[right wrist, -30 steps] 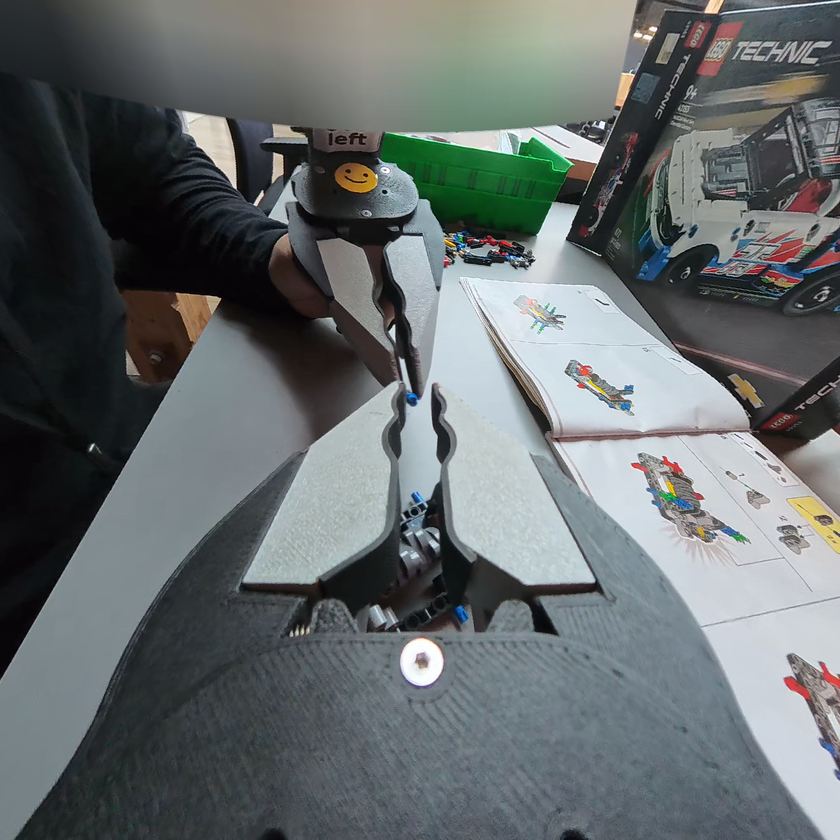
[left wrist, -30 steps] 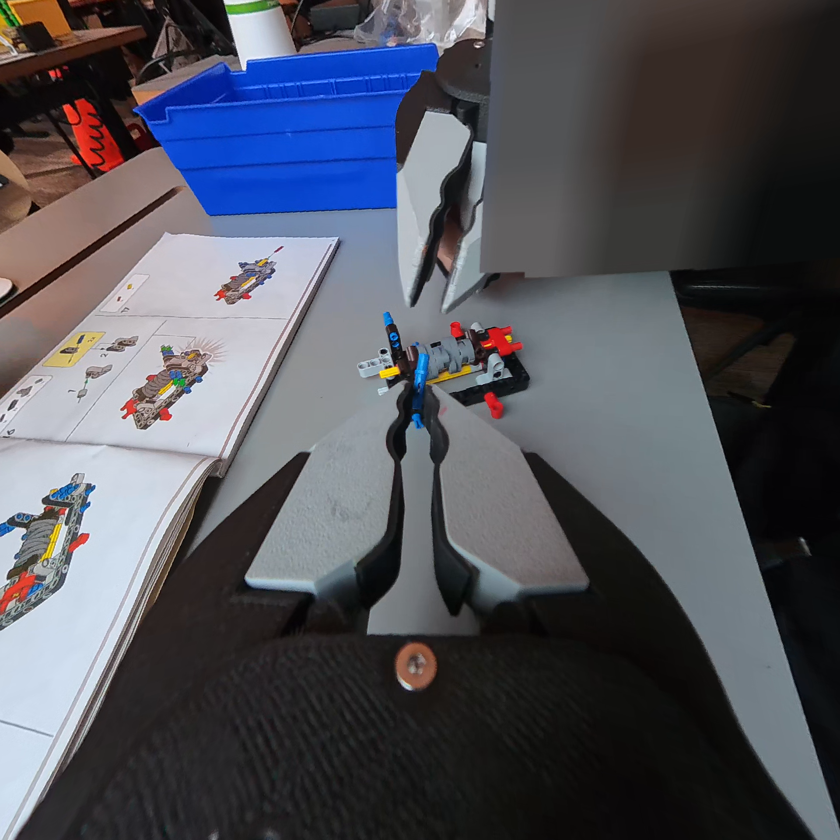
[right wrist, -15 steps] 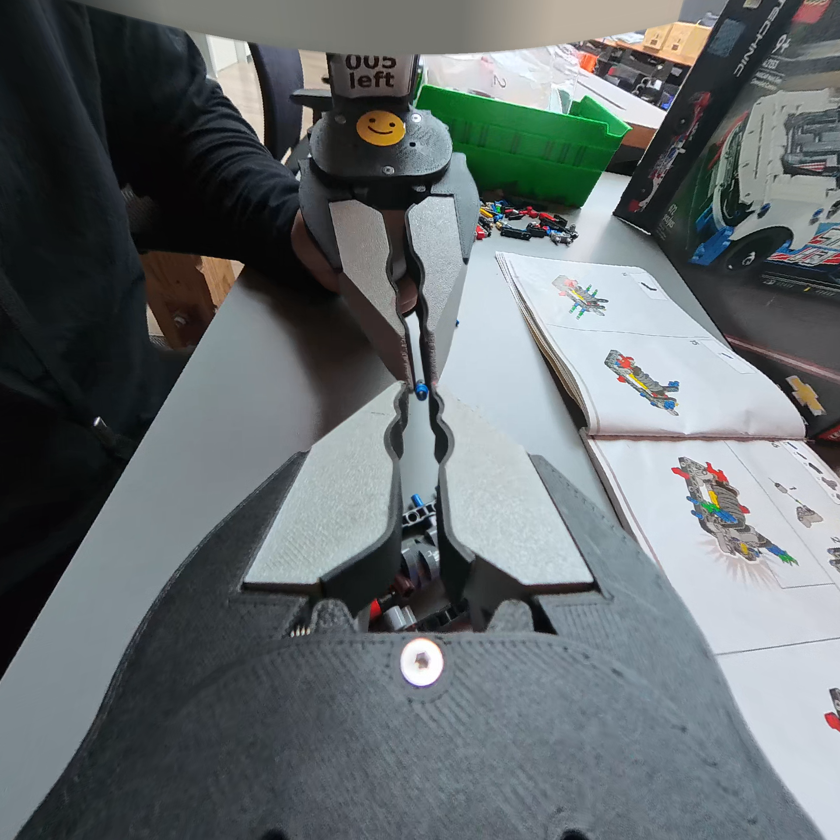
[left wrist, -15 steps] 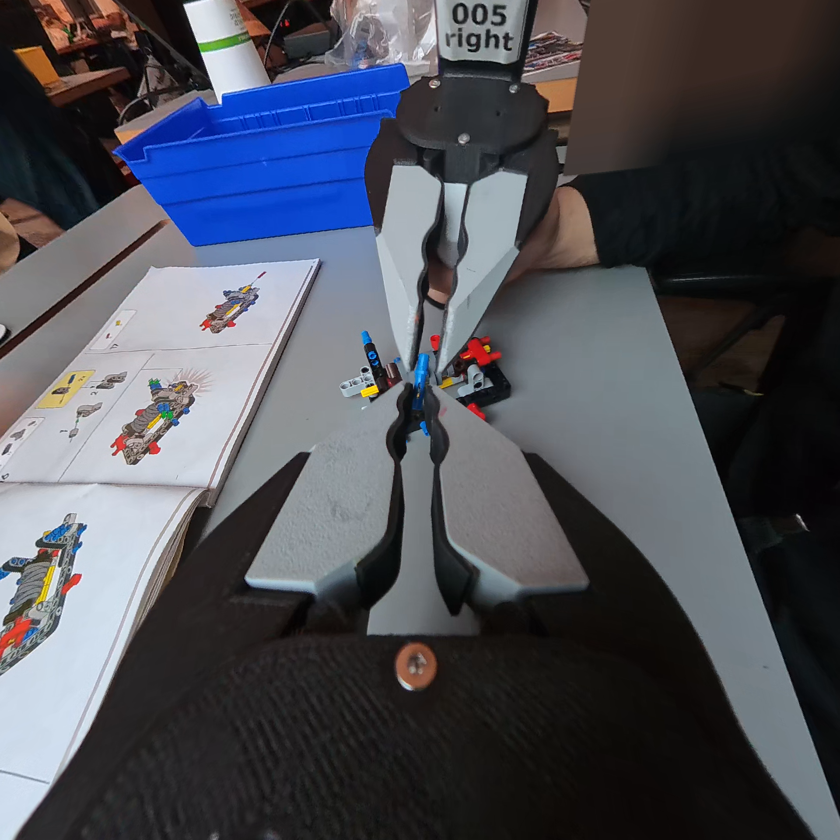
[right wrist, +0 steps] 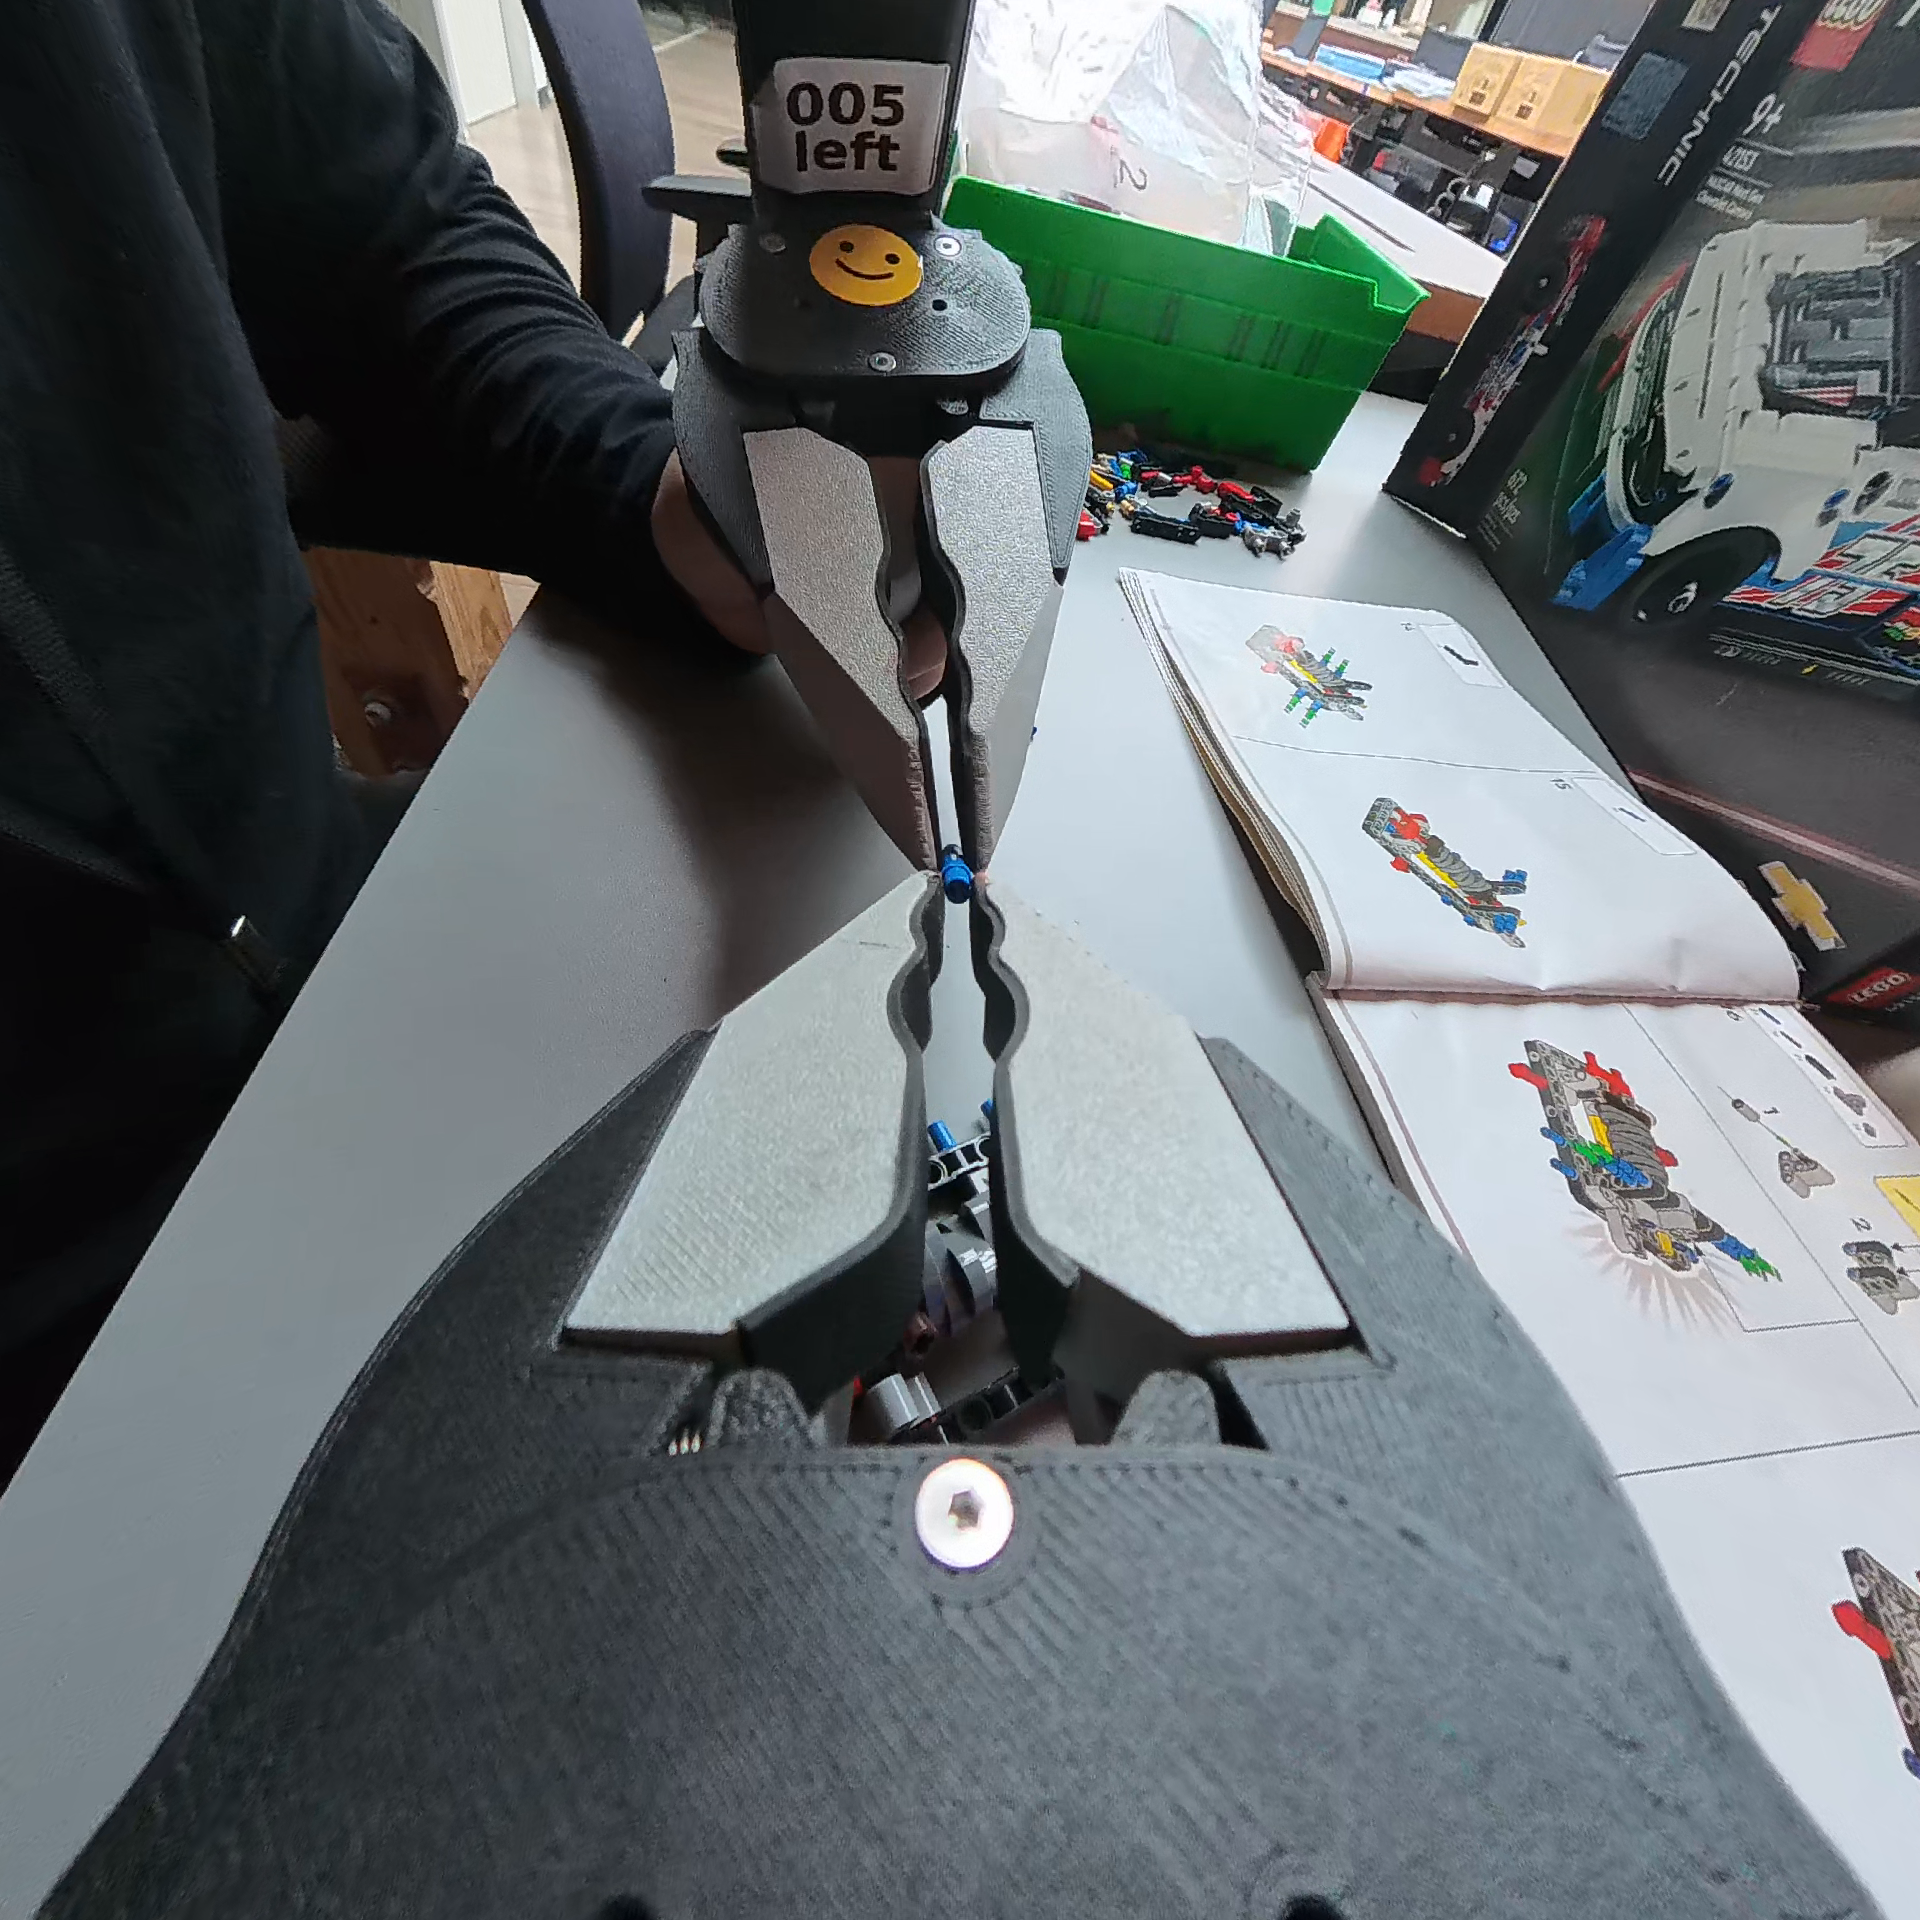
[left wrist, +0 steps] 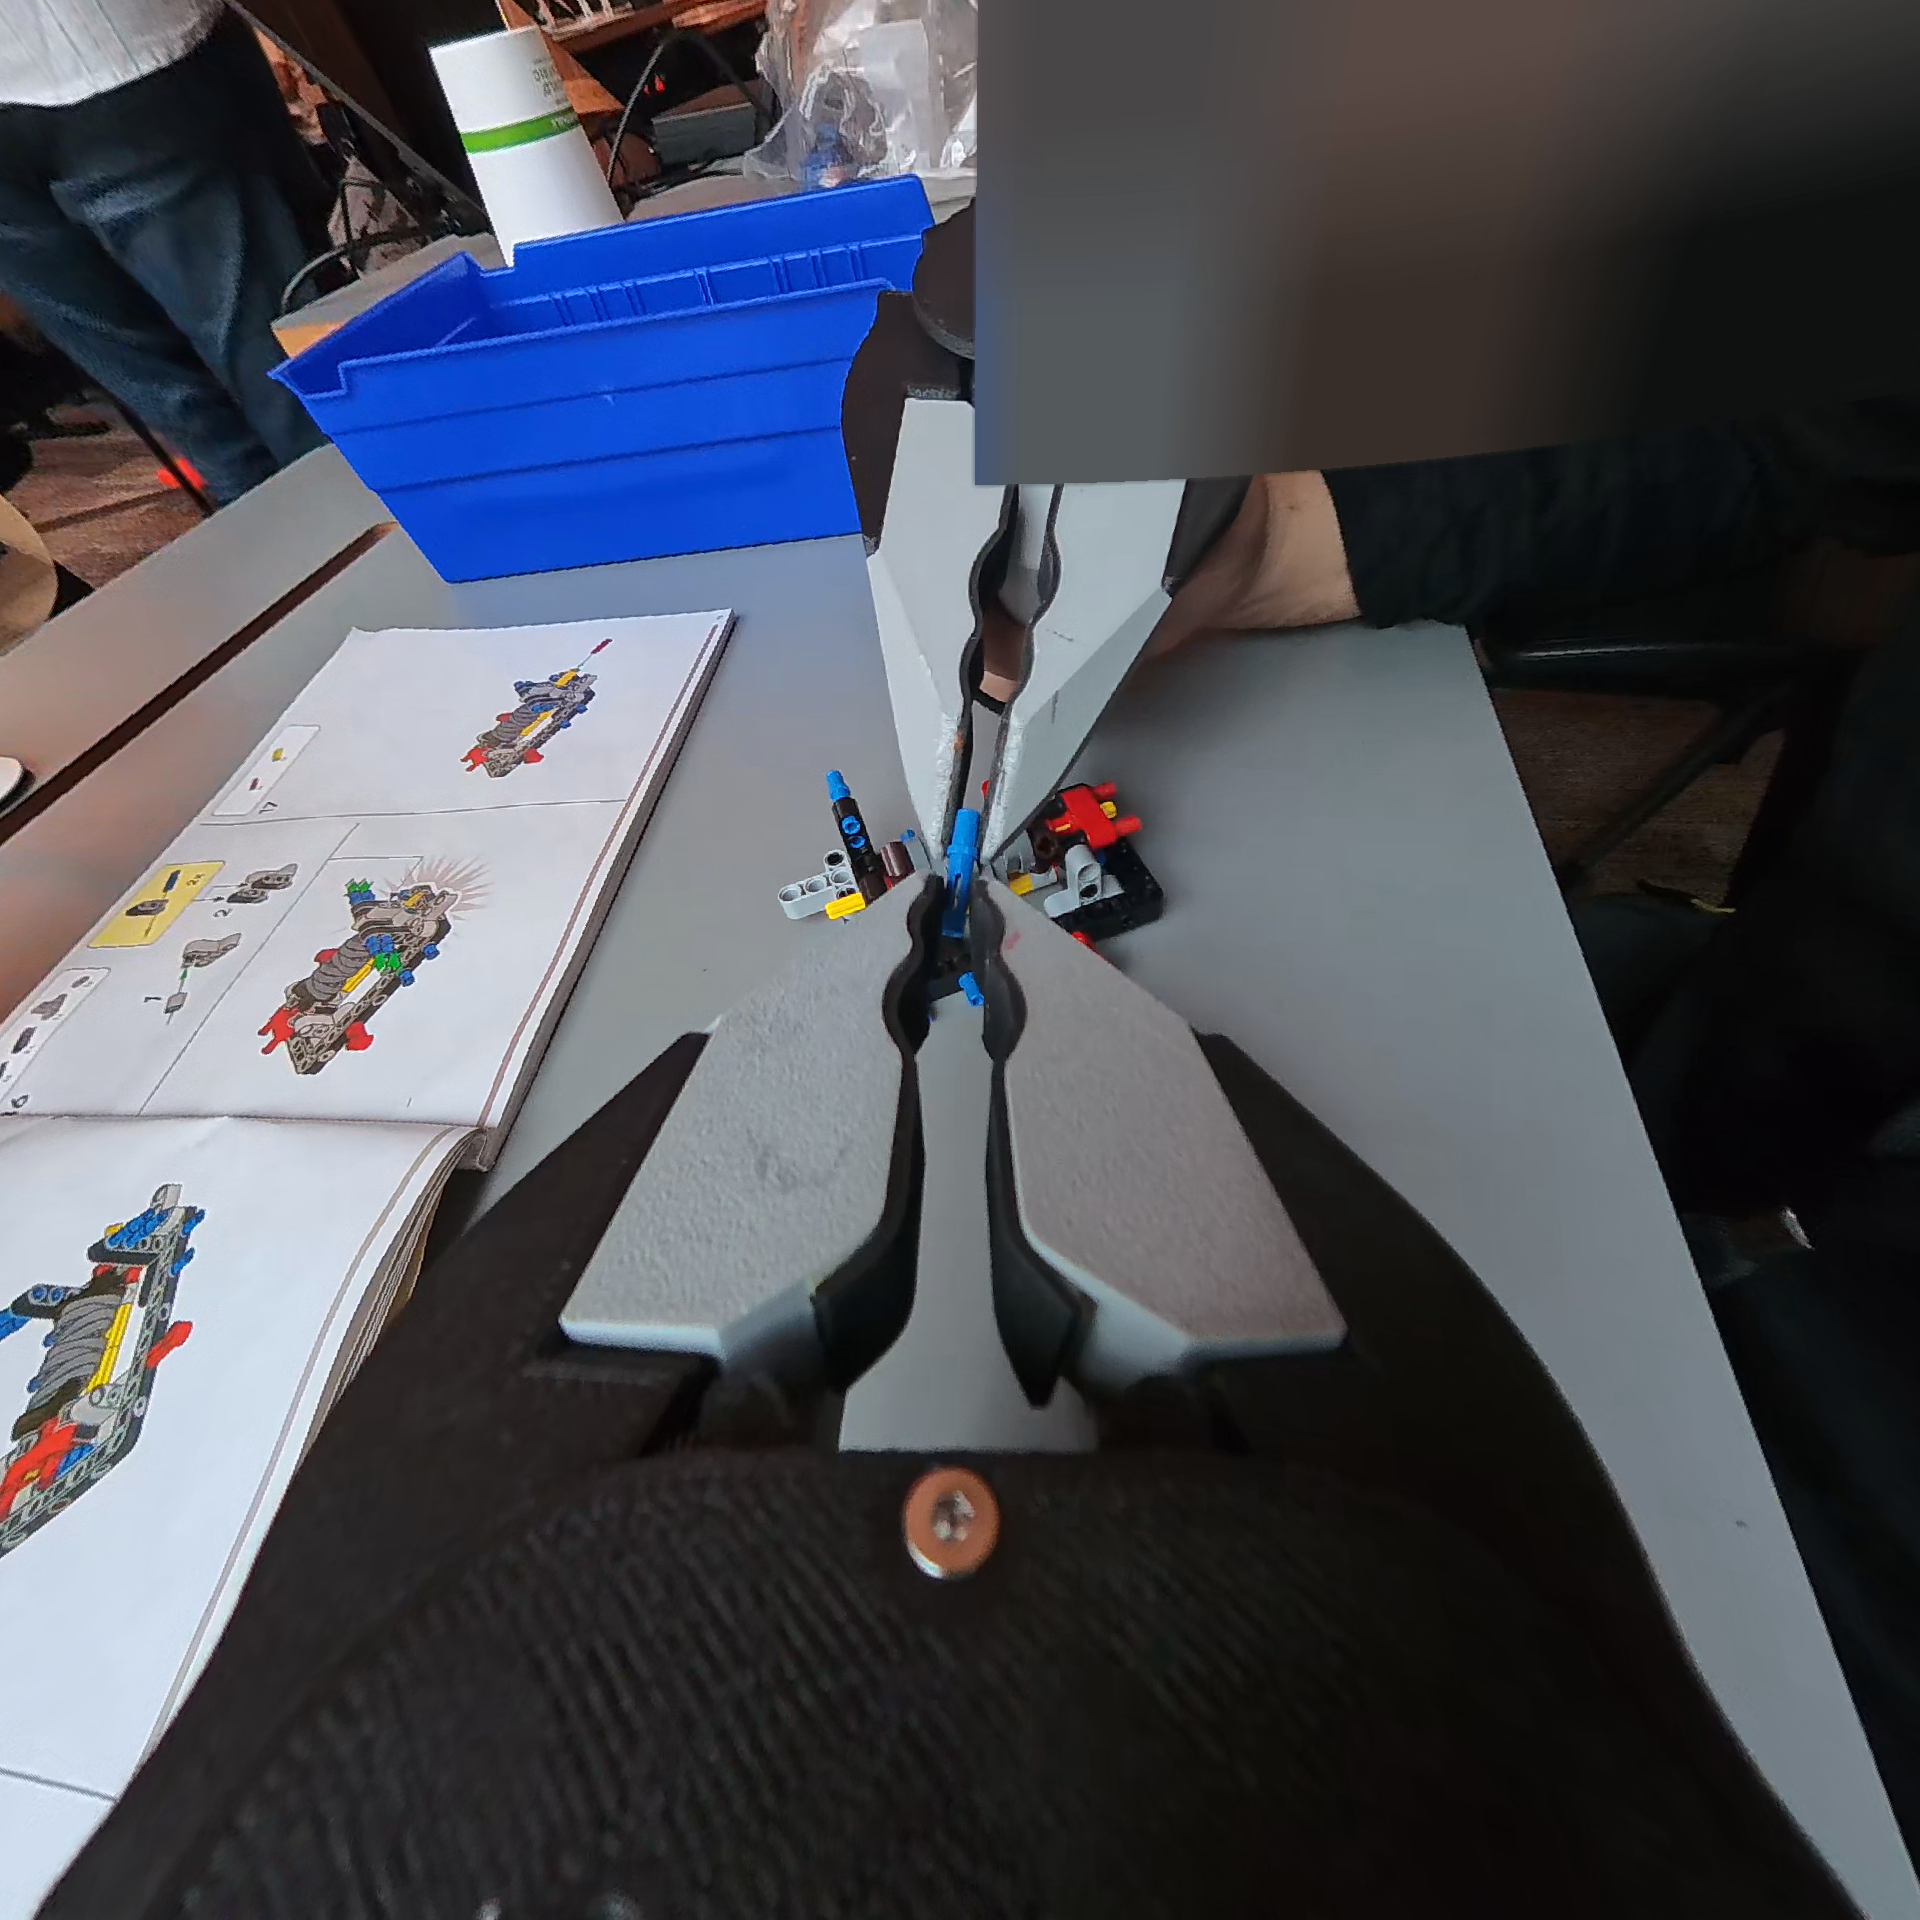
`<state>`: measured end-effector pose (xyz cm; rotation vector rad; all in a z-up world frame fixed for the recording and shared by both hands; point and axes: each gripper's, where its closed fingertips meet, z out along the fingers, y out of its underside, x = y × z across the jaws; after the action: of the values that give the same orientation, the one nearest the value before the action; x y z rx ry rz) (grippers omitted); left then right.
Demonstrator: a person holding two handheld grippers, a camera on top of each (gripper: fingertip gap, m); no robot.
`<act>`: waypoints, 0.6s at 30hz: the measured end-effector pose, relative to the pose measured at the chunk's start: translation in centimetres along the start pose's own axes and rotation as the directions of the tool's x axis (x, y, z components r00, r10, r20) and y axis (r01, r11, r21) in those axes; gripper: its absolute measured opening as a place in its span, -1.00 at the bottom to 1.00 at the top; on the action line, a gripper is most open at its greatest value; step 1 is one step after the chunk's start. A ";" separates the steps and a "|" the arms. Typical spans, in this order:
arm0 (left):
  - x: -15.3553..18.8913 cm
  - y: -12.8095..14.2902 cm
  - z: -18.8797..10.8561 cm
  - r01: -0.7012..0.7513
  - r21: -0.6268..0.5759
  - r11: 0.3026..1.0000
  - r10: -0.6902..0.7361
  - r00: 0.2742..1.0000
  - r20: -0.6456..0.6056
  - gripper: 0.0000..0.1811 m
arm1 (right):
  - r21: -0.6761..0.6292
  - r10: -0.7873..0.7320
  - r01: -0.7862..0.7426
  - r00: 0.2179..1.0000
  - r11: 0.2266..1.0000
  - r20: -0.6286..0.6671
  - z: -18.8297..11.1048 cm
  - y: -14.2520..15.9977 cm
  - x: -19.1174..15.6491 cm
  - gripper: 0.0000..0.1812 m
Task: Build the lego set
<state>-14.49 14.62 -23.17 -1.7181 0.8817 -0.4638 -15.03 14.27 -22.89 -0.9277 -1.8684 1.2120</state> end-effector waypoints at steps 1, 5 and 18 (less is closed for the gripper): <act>0.0 0.0 0.0 0.000 0.000 1.000 0.001 1.000 0.001 -0.98 | -0.001 0.000 0.000 1.000 1.000 -0.001 0.0 0.0 0.0 -0.99; -0.1 0.1 0.0 -0.001 -0.002 1.000 0.001 1.000 0.004 -0.98 | -0.007 0.001 -0.001 1.000 1.000 -0.004 0.0 0.1 0.1 -0.99; -0.9 1.1 0.4 0.058 -0.034 0.998 -0.057 0.998 0.028 -0.93 | 0.091 0.103 -0.101 0.994 0.991 -0.022 -1.3 -1.1 1.5 -1.00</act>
<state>-15.13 15.47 -24.18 -1.7812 0.8273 -0.4645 -14.80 15.74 -21.17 -0.9952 -1.7488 1.3268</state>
